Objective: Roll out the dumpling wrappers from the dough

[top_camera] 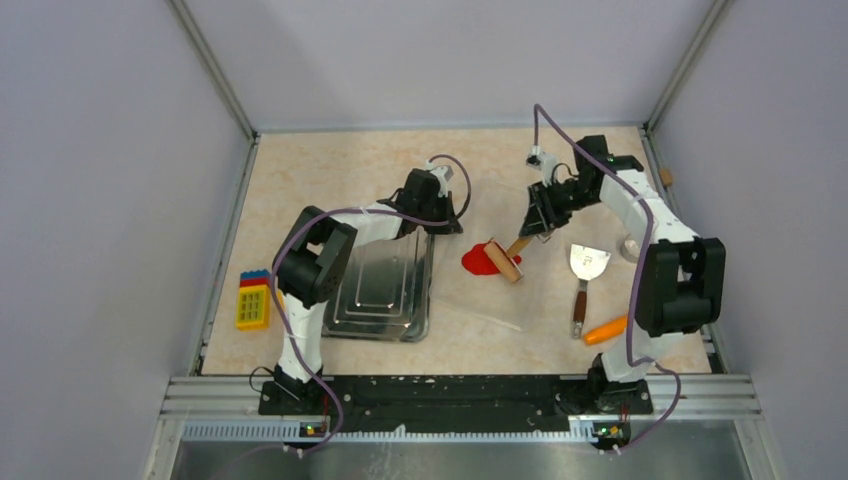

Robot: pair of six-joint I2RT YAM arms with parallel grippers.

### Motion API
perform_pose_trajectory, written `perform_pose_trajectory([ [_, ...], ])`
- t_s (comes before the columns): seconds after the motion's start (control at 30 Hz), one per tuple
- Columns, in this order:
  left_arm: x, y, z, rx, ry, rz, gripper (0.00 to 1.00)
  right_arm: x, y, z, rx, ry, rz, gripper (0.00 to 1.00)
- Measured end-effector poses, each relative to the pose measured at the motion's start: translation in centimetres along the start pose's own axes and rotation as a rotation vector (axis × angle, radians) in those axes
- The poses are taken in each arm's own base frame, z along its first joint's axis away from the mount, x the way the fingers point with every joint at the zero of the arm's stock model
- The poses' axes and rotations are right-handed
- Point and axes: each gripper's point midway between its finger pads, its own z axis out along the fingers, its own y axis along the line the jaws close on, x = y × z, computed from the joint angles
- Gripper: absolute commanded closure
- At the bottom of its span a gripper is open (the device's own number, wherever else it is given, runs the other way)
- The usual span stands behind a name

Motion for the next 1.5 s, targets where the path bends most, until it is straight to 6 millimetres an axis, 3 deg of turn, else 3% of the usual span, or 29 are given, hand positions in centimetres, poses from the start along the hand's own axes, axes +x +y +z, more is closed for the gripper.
perform_pose_trajectory([
  [0.37, -0.1, 0.0, 0.0, 0.001, 0.0, 0.002, 1.0, 0.3, -4.0, 2.7, -0.018, -0.007, 0.231, 1.0],
  [0.63, 0.0, 0.0, 0.0, 0.0, 0.0, 0.002, 1.0, 0.7, -4.8, 3.7, -0.024, 0.017, 0.318, 1.0],
  [1.5, 0.0, 0.0, 0.0, -0.001, 0.0, 0.003, 1.0, 0.9, -3.4, 6.3, -0.06, 0.071, 0.347, 1.0],
])
